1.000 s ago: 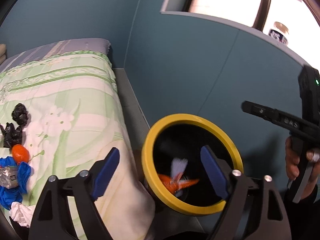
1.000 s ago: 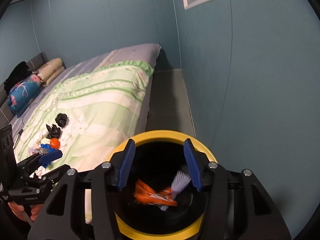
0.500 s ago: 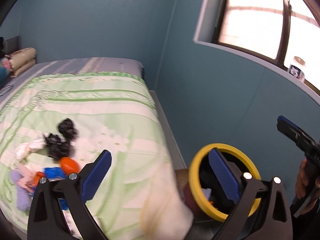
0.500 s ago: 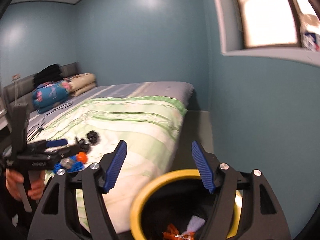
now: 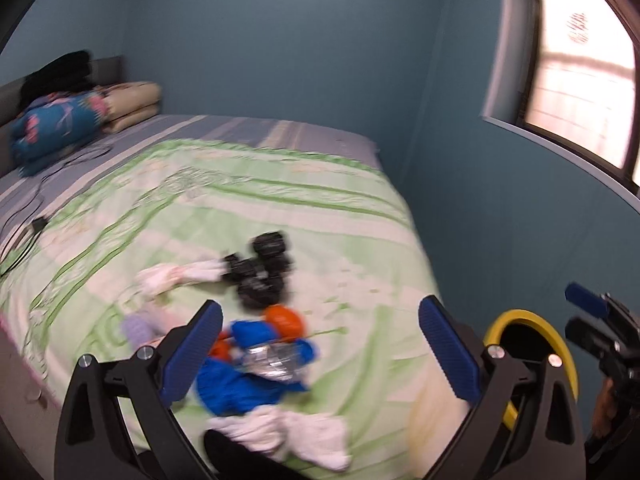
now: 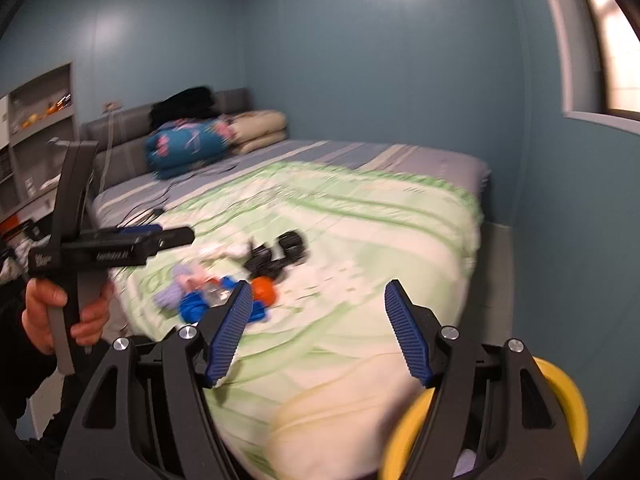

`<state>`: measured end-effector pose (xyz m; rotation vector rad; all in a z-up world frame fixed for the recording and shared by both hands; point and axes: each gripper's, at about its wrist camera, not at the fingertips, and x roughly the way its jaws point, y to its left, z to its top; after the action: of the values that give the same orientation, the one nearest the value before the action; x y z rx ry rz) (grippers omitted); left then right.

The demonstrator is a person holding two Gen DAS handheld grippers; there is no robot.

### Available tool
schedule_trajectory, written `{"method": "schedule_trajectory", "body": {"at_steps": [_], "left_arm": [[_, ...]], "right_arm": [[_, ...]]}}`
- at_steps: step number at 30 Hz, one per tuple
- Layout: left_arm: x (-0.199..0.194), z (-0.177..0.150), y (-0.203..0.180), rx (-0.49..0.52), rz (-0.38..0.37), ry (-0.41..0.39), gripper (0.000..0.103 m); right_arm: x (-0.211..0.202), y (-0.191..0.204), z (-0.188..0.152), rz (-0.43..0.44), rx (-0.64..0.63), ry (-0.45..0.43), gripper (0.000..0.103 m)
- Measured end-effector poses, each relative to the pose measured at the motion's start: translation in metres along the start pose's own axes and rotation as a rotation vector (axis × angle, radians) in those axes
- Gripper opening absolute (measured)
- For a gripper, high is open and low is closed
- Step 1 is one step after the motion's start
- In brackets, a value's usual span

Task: Collect trash
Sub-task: 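Move both open tools back over the trash pile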

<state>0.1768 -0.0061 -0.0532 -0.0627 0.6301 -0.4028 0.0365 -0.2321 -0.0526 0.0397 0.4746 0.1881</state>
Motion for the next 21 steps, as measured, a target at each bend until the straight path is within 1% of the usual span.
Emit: {"method": "schedule_trajectory", "body": {"at_steps": [3,7,11,17,21], "left_arm": [[0.001,-0.007,0.030,-0.045,0.046,0.019,0.095],[0.007,-0.022,0.071,-0.107,0.114,0.045,0.095],[0.015,-0.036,0.099,-0.151,0.150,0.074,0.095],[0.031,-0.052,0.124,-0.193,0.184,0.117,0.095],[0.042,-0.060,0.136,-0.201,0.204,0.138,0.095]], "right_arm": [[0.025,0.022,-0.007,0.063,-0.039,0.047,0.065],[0.052,0.045,-0.019,0.124,-0.070,0.102,0.065],[0.079,0.062,-0.031,0.169,-0.084,0.168,0.065],[0.110,0.078,-0.046,0.204,-0.104,0.246,0.065],[0.131,0.088,-0.054,0.221,-0.124,0.294,0.065]]}}
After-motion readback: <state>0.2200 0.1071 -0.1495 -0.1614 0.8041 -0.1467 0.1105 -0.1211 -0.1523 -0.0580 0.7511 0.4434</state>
